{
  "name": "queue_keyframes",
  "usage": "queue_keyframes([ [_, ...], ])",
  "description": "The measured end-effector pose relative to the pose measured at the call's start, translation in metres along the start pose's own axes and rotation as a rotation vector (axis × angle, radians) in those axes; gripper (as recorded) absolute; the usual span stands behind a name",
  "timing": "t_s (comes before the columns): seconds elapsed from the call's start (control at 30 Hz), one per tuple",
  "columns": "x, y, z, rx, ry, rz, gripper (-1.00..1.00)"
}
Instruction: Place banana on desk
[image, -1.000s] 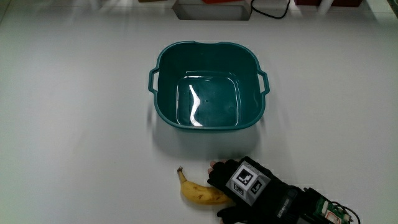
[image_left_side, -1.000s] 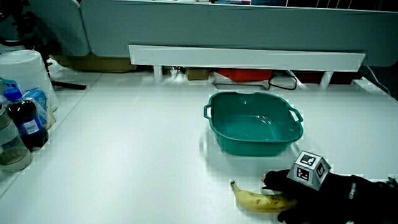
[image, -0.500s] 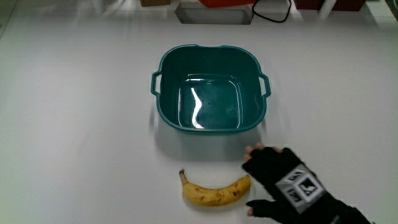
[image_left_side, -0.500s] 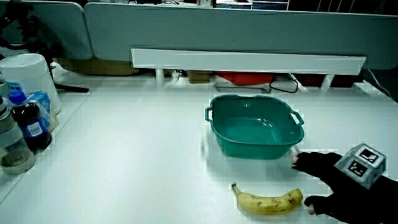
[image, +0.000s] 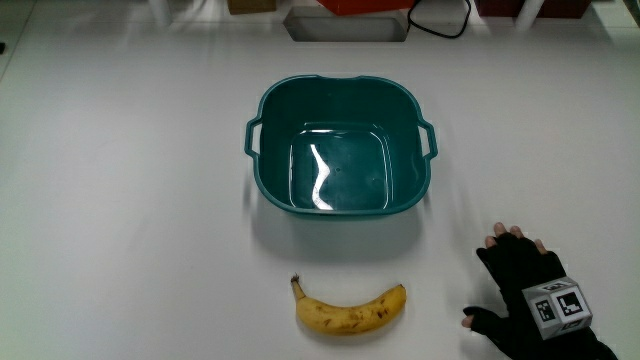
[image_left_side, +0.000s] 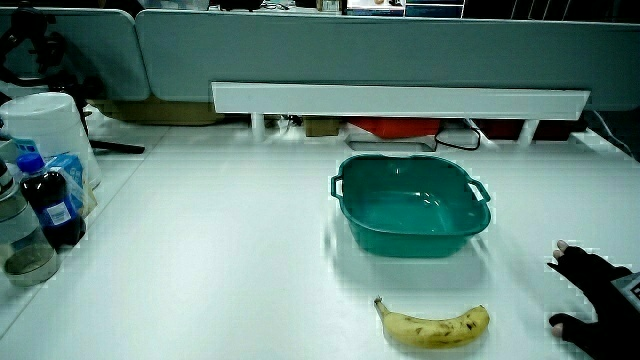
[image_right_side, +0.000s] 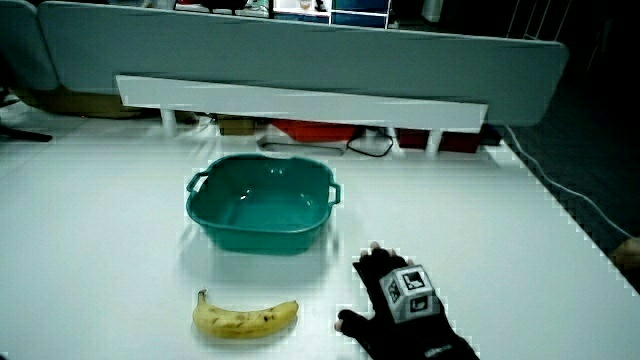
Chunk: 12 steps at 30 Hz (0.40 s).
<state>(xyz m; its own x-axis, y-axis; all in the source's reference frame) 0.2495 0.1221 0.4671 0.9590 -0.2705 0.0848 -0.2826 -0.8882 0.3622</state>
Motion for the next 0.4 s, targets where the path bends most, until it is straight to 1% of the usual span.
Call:
queue_keyframes([
  [0.07,0.006,-0.001,-0.005,-0.01,-0.002,-0.024,-1.0],
  [0.1,0.009,-0.001,-0.009,0.005,-0.014,-0.027,-1.0],
  [0.17,0.011,0.001,-0.013,-0.004,-0.015,-0.042,-1.0],
  [0.2,0.012,0.001,-0.017,-0.02,-0.018,-0.048,-1.0],
  [0.23,0.015,0.002,-0.022,-0.033,-0.006,-0.054,-1.0],
  [0.27,0.017,0.003,-0.027,-0.053,-0.011,-0.059,-1.0],
  [0.3,0.017,0.003,-0.028,-0.063,0.02,-0.064,-1.0],
  [0.33,0.021,0.002,-0.033,-0.088,0.029,-0.083,-1.0],
  [0.37,0.025,0.001,-0.035,-0.096,0.099,-0.094,-1.0],
  [0.4,0.03,0.0,-0.037,-0.095,0.119,-0.112,-1.0],
])
